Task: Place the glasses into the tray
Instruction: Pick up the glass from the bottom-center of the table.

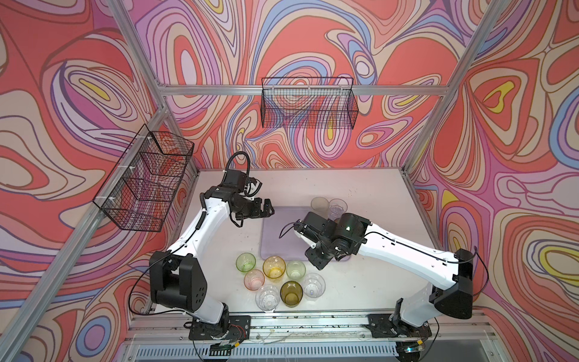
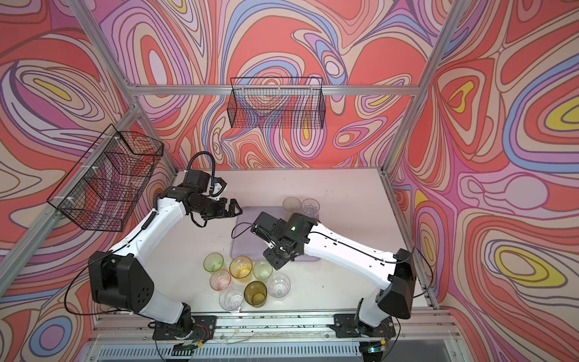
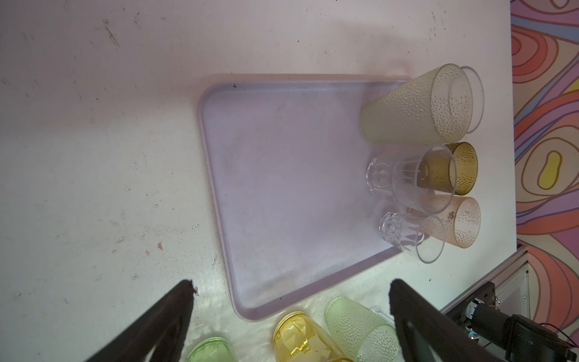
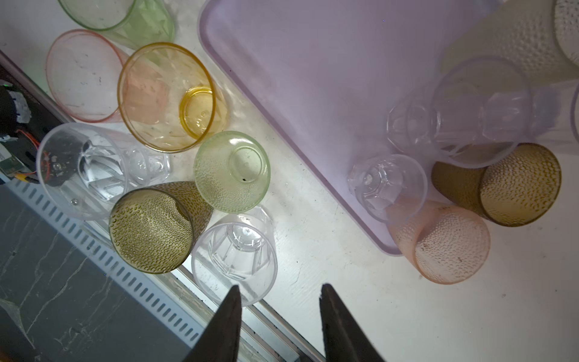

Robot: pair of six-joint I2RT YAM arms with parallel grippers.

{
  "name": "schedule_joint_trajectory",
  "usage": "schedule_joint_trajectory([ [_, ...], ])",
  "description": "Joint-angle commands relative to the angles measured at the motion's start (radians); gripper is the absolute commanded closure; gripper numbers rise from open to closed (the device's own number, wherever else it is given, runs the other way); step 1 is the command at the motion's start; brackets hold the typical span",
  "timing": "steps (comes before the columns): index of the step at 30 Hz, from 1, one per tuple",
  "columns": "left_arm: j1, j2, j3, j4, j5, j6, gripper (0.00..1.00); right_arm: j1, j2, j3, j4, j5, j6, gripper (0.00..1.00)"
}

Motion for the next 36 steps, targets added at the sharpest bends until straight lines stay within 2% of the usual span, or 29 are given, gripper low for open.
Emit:
schedule_joint_trajectory([
  [1, -0.007, -0.016, 0.02, -0.023, -0.01, 0.024, 0.0, 0.048, -0.046, -0.037, 0.014, 0.0, 0.007, 0.57],
  [7, -0.007, -0.016, 0.021, -0.023, -0.01, 0.024, 0.0, 0.138, -0.071, -0.097, 0.058, 0.001, 0.045, 0.57],
  [17, -0.007, -0.016, 0.02, -0.022, -0.014, 0.026, 0.0, 0.231, -0.072, -0.171, 0.076, 0.012, 0.086, 0.56],
  [25, -0.007, -0.013, 0.02, -0.025, -0.012, 0.026, 0.0, 0.259, -0.061, -0.224, 0.112, 0.006, 0.095, 0.62],
  [36, -0.007, -0.011, 0.02, -0.026, -0.011, 0.026, 0.0, 0.264, -0.027, -0.28, 0.164, -0.016, 0.088, 0.63],
])
